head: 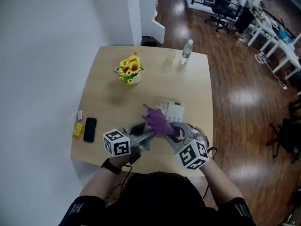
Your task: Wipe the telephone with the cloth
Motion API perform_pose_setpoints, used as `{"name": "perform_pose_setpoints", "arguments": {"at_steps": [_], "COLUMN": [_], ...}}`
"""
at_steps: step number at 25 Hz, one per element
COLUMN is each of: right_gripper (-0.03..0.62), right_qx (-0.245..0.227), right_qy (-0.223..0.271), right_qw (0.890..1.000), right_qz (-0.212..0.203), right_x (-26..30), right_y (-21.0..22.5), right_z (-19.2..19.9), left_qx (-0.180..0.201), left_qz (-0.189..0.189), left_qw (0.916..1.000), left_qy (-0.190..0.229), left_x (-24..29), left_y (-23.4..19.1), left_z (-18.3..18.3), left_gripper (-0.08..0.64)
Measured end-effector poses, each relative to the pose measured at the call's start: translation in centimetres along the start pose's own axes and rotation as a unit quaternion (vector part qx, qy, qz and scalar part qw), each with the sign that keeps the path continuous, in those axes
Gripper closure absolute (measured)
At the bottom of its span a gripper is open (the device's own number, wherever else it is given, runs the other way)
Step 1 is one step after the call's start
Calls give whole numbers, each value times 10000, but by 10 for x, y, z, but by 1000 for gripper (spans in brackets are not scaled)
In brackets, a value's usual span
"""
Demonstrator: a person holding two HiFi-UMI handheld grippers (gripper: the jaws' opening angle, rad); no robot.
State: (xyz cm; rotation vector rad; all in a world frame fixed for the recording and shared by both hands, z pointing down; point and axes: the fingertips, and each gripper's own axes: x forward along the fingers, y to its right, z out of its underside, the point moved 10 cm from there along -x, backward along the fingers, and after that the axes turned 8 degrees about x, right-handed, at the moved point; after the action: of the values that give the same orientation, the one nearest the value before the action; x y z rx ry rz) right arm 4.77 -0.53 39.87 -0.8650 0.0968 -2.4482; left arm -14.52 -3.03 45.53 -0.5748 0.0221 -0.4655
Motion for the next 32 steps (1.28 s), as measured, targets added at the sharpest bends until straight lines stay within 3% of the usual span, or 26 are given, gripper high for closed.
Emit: {"name": "perform_pose_setpoints", "arguments": {"at_steps": [4,8,15,17,19,22,26,32], "right_gripper": [472,473,474,474,474,474,474,476], "right_qx": [419,317,260,670,1379,1854,1317,601], "right_qy": [393,273,355,718,1142,1112,989,727], "right_qw": [9978,9976,9990,9950,9838,9757,9861,9955], "right_qz": [344,544,-124,-164,19,343,224,-136], "right_x": [-16,-17,-14,-21,-30,-38,-28,-15], "right_y": [27,36,-4,2,21,52,52,11], "right_z": [-10,-15,-7,-8,-6,-2,-17,-31], "left_qx": [-13,-152,-854,-1183,-1512,-1697,-1770,-2051], "left_qz": [385,577,819,1077,1400,1843,2272,2458], "left_qw": [9992,9980,9910,9830,9702,9540,9390,9207], "left_qy": [56,211,618,905,1278,1645,1880,2232], "left_x": [-4,-3,-7,-9,-12,-14,-9,-12], "left_y": [8,13,9,5,4,10,17,18], "left_z": [2,2,-1,2,2,-1,-3,0], "left_gripper": [351,351,353,354,354,354,354,354]}}
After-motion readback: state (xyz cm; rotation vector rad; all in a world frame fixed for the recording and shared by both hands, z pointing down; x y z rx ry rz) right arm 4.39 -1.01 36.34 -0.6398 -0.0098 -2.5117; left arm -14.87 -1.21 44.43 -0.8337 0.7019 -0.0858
